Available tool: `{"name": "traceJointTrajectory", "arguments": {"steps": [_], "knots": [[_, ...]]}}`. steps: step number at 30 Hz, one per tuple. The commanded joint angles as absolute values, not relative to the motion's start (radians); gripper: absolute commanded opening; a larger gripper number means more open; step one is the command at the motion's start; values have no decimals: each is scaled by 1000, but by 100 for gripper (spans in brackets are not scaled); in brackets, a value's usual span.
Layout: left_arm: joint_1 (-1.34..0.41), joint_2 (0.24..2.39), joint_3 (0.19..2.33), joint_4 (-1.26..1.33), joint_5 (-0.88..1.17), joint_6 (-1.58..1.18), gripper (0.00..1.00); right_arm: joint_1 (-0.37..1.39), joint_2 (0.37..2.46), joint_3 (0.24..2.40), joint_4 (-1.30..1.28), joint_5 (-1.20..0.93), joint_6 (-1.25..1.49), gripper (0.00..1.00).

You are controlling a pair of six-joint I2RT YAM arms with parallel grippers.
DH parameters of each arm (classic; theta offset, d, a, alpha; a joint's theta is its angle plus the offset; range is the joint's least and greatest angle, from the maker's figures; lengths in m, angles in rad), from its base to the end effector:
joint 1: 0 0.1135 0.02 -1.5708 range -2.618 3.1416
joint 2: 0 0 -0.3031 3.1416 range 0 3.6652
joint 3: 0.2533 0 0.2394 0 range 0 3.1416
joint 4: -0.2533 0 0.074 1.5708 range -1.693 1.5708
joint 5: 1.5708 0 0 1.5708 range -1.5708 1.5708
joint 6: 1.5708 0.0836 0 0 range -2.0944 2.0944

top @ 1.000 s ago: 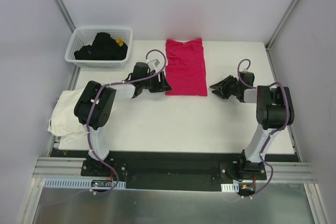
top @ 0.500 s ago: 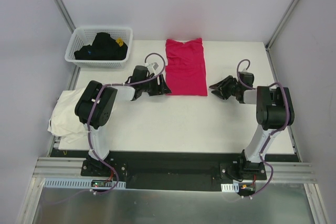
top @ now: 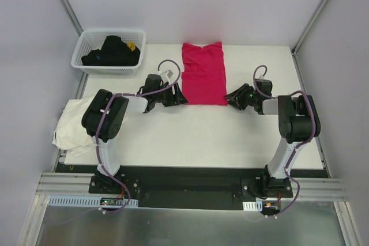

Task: Fold and stack the t-shirts
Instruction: Grab one side of the 2/3 rectangular tshirt with both arms

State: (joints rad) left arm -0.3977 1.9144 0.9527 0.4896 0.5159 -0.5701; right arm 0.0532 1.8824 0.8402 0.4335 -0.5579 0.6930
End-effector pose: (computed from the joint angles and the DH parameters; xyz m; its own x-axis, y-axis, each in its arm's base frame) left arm 0.3847 -0.2063 0.1764 -0.7534 -0.1927 -0.6287 0.3983 0.6269 -0.6695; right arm 0.3976 0.0655 0.1493 -0.7452 0.5031 -0.4378 -0.0036 0.6534 0.7570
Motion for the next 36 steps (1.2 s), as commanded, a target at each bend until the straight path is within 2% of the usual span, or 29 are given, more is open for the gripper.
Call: {"name": "traceJointTrajectory", "arguments": {"steps": [1, 15, 36], "knots": [[-396, 1907, 933, 456, 534, -578, 60, 64, 1887, 810, 459, -549, 695, 41], [-396, 1904, 943, 443, 545, -575, 59, 23, 1810, 700, 439, -514, 681, 42], [-399, 1954, 982, 451, 572, -600, 57, 77, 1871, 738, 465, -512, 718, 43]]}}
